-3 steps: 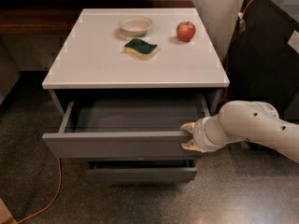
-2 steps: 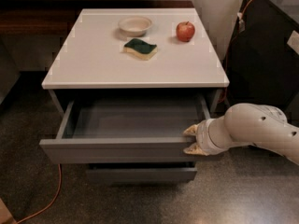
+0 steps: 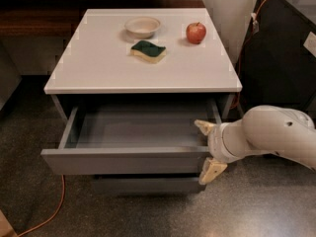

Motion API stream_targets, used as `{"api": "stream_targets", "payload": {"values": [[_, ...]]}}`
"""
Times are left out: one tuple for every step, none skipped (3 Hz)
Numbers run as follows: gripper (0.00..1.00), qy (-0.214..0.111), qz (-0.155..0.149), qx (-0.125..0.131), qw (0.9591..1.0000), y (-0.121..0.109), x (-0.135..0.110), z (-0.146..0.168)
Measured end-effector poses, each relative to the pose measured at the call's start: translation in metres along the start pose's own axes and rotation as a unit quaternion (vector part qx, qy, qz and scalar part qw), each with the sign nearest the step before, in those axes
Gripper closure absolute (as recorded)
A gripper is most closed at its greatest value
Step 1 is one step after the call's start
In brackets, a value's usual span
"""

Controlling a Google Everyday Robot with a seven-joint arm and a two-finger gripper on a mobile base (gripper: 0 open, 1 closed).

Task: Open top drawer

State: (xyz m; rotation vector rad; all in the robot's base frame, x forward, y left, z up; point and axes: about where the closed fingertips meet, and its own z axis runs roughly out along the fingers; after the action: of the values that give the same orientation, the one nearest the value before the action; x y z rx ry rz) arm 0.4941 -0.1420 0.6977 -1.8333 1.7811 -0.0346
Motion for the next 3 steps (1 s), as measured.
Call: {"api": "stream_targets", "payload": {"values": [[0.0,-0.012,-0.01,0.014,0.9998,-0.009,-0.025,-0.03],[0.2,-0.028,-0.012,0.011,0.9995,-0.027,-0.04,-0.044],[0.42,-0.04,-0.007,0.003,0.9992,-0.047,-0.047,-0.046]]}}
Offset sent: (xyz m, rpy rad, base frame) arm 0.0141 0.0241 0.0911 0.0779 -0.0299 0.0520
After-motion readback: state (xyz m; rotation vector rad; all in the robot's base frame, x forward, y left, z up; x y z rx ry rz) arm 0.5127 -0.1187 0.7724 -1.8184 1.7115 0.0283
